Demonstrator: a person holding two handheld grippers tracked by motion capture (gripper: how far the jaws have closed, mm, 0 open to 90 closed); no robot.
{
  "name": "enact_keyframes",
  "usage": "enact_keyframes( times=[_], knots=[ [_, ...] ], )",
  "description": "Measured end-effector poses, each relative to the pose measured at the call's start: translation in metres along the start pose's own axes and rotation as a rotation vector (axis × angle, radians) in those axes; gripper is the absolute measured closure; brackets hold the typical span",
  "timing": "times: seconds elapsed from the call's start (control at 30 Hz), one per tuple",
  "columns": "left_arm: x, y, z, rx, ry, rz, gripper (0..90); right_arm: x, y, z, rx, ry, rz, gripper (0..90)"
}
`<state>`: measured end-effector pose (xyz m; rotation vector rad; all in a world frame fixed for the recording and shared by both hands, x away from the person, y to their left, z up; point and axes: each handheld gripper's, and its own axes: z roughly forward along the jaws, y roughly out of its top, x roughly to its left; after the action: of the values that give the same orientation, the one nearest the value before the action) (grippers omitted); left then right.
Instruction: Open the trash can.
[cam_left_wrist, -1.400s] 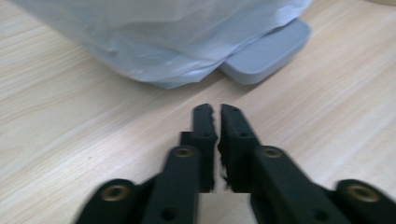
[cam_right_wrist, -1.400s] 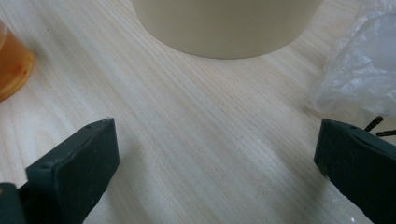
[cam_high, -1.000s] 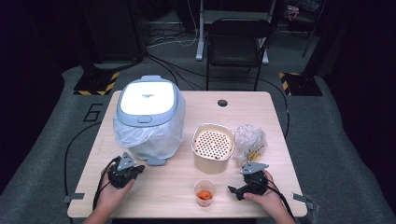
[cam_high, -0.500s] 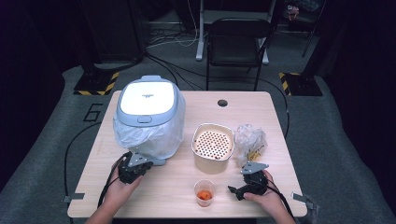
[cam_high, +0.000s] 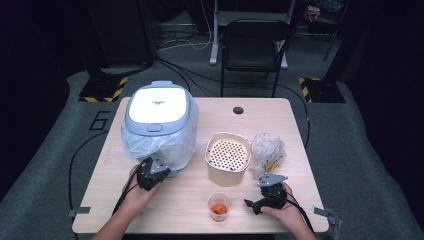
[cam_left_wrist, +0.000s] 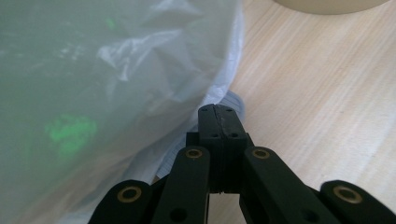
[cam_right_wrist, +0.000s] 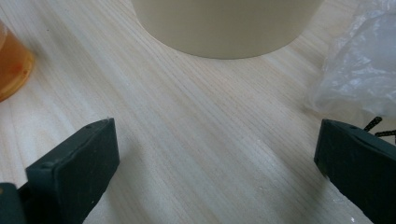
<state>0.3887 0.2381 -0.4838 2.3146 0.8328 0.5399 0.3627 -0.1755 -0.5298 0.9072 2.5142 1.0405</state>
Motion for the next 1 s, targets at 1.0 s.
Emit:
enact_keyframes(
  times=[1.0],
  knots=[
    [-0.008,-0.008,0.021,0.033,0.057,0.097,90.0,0.0,0.0,0.0,0.0,0.001,0.002,0.0]
  ],
)
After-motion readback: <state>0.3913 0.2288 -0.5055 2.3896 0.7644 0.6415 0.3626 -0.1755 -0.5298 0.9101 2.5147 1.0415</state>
